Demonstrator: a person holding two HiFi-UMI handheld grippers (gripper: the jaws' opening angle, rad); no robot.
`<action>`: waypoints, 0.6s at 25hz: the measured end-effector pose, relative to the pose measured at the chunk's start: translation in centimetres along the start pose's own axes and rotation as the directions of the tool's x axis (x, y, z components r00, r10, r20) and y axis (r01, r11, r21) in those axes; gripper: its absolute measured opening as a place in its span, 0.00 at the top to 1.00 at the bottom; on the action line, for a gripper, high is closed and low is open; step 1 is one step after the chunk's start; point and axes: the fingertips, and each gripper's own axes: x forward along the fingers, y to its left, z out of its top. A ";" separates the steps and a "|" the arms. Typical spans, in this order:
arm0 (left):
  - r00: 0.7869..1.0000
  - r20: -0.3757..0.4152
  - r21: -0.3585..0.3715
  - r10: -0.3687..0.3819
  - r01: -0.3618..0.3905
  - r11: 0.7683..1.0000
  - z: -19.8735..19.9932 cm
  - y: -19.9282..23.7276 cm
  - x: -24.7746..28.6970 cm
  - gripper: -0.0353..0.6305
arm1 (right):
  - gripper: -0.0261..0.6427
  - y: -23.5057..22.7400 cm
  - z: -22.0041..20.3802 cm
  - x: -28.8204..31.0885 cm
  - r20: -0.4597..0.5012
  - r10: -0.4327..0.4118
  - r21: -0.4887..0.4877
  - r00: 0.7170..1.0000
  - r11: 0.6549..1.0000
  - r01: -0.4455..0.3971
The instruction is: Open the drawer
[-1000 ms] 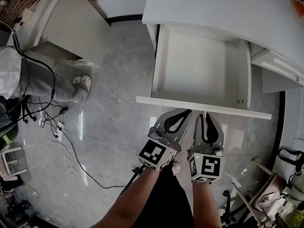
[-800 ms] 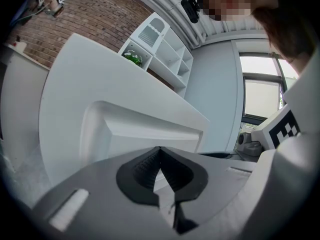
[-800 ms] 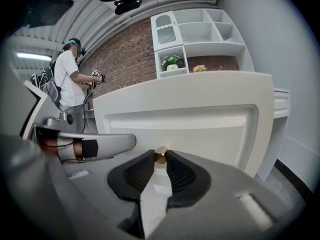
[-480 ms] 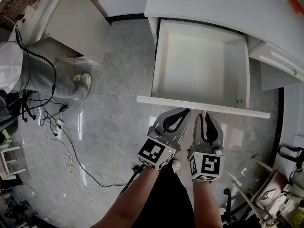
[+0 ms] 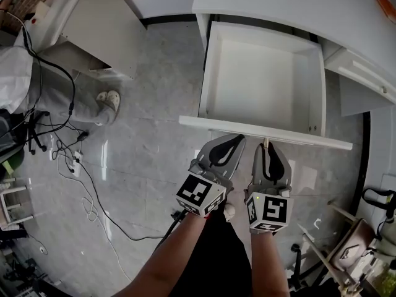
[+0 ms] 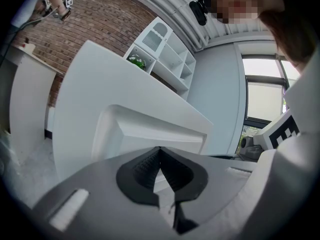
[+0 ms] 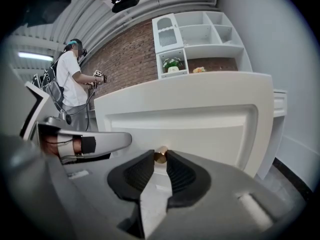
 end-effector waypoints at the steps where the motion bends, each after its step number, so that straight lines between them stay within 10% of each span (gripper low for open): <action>1: 1.000 0.004 -0.004 0.003 -0.003 1.000 0.1 0.1 -0.1 0.94 | 0.85 0.0 0.0 0.0 0.000 -0.001 -0.001 1.000 1.000 0.001; 15: 1.000 0.007 -0.019 0.030 -0.030 0.999 0.2 1.1 -0.7 0.94 | 0.87 -0.3 -1.1 -0.9 -0.012 -0.015 0.037 1.000 0.999 0.015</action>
